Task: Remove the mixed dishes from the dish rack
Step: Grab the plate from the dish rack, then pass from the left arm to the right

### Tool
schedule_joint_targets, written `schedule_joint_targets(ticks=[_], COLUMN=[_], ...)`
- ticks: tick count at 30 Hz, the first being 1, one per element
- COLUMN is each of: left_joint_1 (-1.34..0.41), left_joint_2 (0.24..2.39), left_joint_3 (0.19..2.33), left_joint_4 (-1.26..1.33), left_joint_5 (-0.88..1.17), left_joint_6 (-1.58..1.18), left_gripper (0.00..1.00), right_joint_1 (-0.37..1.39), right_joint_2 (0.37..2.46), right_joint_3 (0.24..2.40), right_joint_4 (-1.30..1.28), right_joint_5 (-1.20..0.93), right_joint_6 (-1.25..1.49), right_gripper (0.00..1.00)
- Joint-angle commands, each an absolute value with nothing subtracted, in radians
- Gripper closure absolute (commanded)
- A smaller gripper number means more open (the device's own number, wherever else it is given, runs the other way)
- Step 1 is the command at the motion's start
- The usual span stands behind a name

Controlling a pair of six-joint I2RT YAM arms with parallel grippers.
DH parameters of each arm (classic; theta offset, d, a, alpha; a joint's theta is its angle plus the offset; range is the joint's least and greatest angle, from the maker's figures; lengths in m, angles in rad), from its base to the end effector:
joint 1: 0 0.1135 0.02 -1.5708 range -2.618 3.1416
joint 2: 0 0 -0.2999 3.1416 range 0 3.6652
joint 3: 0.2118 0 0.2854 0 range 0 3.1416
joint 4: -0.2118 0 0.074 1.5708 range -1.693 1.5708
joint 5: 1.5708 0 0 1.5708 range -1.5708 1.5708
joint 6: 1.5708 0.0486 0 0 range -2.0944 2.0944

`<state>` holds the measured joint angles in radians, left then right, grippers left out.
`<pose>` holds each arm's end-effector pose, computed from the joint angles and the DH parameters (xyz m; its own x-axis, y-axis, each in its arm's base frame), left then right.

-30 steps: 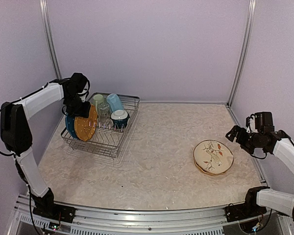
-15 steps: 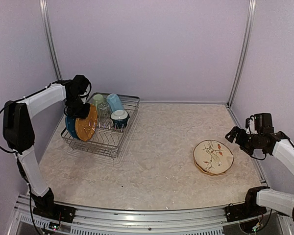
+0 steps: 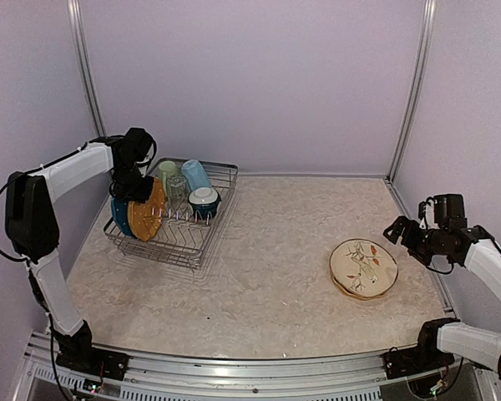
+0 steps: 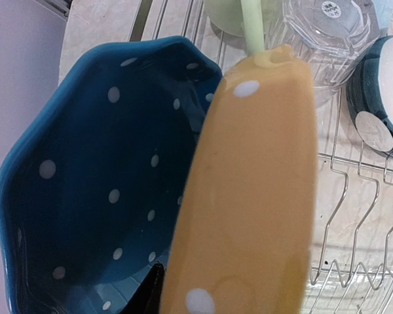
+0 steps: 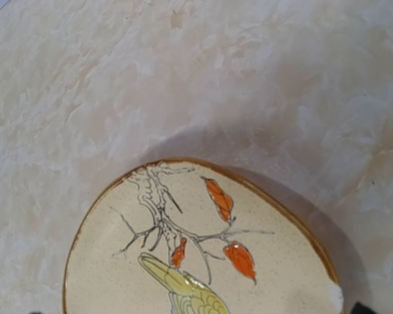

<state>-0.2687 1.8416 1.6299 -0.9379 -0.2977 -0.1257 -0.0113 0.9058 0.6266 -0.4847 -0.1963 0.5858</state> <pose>0.4231 -0.1017 0.2926 -0.8902 0.1208 -0.4392 0.0268 0.9764 0.2143 0.2077 0.0071 0.2461 -0.6481 0.5496 -0.5271 0.2743 0.8142 0.5117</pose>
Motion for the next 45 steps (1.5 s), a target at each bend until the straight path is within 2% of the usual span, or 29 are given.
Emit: schedule_joint_targets(ticks=[1,8,25,36,45], left_joint_1=[-0.276,-0.277,-0.301,-0.311,-0.293], left_joint_2=[1.821,1.813,1.691,1.520,1.340], left_joint_3=[1.657,1.659,1.647,1.606,1.502], left_joint_4=[-0.949,-0.956,-0.960,-0.895,-0.740], left_joint_5=[-0.291,-0.286,-0.313,-0.232,-0.027], left_joint_6=[-0.122,-0.121,-0.118,-0.118,-0.149], left_gripper=[0.71,0.82,0.99,1.00,1.00], right_joint_1=[-0.003,-0.003,-0.002,0.028,0.115], right_joint_2=[0.898,0.892,0.904,0.926,0.924], right_joint_3=[0.615,0.620,0.668,0.672,0.681], right_joint_4=[-0.476,-0.480,-0.506,-0.496,-0.458], right_joint_5=[-0.200,-0.200,-0.202,-0.194,-0.162], right_joint_6=[0.591,0.592,0.595,0.595,0.589], right_gripper=[0.00,0.00,0.00,0.00,0.00])
